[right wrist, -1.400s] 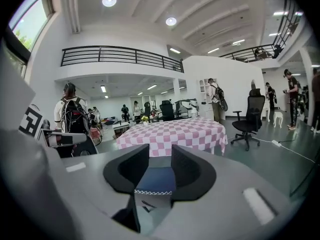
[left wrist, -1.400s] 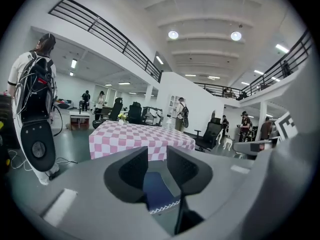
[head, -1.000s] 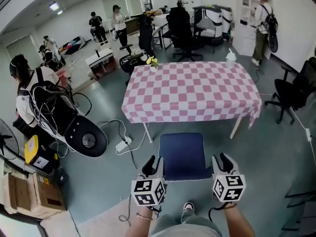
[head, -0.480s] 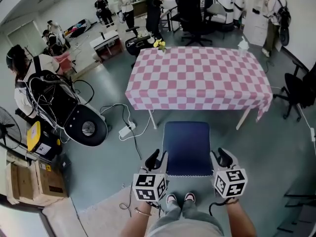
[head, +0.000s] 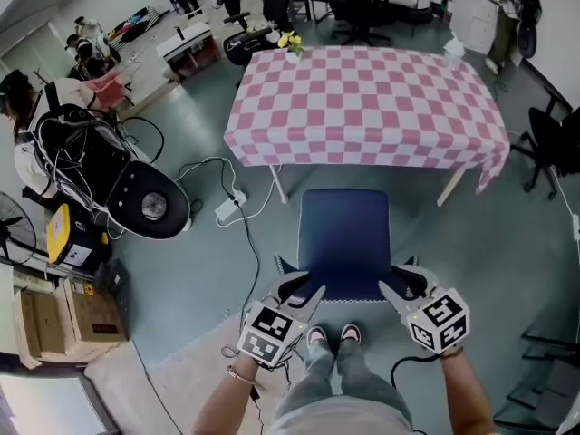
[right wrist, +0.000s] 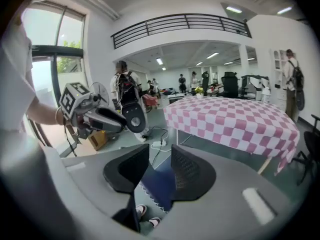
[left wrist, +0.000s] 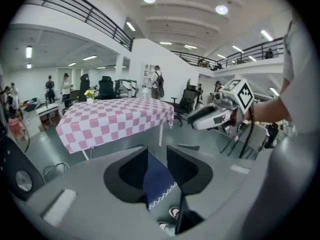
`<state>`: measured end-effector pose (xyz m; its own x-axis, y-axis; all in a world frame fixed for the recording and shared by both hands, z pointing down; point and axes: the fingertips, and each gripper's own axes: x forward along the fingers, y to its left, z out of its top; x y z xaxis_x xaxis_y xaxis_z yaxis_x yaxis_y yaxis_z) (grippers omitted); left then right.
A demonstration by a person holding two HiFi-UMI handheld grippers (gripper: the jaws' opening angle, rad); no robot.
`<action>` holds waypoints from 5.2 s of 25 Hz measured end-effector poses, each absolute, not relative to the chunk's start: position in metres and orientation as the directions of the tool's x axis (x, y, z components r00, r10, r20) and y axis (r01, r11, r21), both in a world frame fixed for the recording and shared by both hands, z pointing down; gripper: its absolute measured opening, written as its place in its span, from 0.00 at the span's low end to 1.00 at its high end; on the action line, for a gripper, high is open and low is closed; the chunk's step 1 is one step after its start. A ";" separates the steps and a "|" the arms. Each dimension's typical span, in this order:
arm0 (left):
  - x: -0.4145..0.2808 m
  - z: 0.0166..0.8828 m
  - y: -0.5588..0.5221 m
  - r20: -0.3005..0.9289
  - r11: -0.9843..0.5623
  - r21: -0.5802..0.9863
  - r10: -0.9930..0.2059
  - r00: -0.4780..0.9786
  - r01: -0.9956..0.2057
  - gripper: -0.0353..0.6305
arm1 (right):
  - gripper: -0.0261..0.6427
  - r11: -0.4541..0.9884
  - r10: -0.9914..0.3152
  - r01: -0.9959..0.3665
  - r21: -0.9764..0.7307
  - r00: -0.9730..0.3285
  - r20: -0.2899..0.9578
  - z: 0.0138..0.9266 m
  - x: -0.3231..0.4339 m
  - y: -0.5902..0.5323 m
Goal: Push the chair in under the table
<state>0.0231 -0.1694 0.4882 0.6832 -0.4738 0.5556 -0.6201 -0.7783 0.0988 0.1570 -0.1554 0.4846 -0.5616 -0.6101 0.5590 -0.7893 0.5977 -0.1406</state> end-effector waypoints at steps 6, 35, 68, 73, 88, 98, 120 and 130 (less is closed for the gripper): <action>0.041 0.524 -0.134 0.705 -0.952 0.006 -0.212 0.677 -0.305 0.26 | 0.22 0.815 -0.359 -0.574 -0.076 -0.604 0.712 0.517 0.132 -0.121; 0.030 0.629 -0.134 0.920 -0.985 -0.172 -0.151 0.362 0.027 0.27 | 0.22 0.956 -0.197 -0.247 0.155 -0.154 0.968 0.629 0.170 -0.112; 0.047 0.636 -0.177 0.923 -0.991 -0.118 -0.135 0.360 -0.070 0.18 | 0.19 0.913 -0.216 -0.386 0.132 -0.185 0.959 0.639 0.183 -0.163; 0.052 0.637 -0.200 0.917 -0.987 -0.132 -0.156 0.367 -0.091 0.18 | 0.19 0.916 -0.220 -0.376 0.142 -0.173 0.960 0.641 0.189 -0.188; 0.065 0.641 -0.248 0.907 -0.969 -0.186 -0.234 0.351 -0.164 0.18 | 0.19 0.909 -0.242 -0.383 0.166 -0.160 0.957 0.642 0.202 -0.237; 0.068 0.642 -0.298 0.912 -0.967 -0.185 -0.235 0.336 -0.175 0.18 | 0.19 0.909 -0.258 -0.375 0.185 -0.155 0.954 0.643 0.205 -0.290; 0.052 0.641 -0.386 0.902 -0.952 -0.232 -0.287 0.323 -0.198 0.21 | 0.19 0.897 -0.293 -0.386 0.215 -0.155 0.944 0.644 0.193 -0.368; 0.044 0.641 -0.425 0.898 -0.948 -0.250 -0.302 0.319 -0.196 0.22 | 0.18 0.884 -0.316 -0.404 0.234 -0.150 0.937 0.643 0.184 -0.401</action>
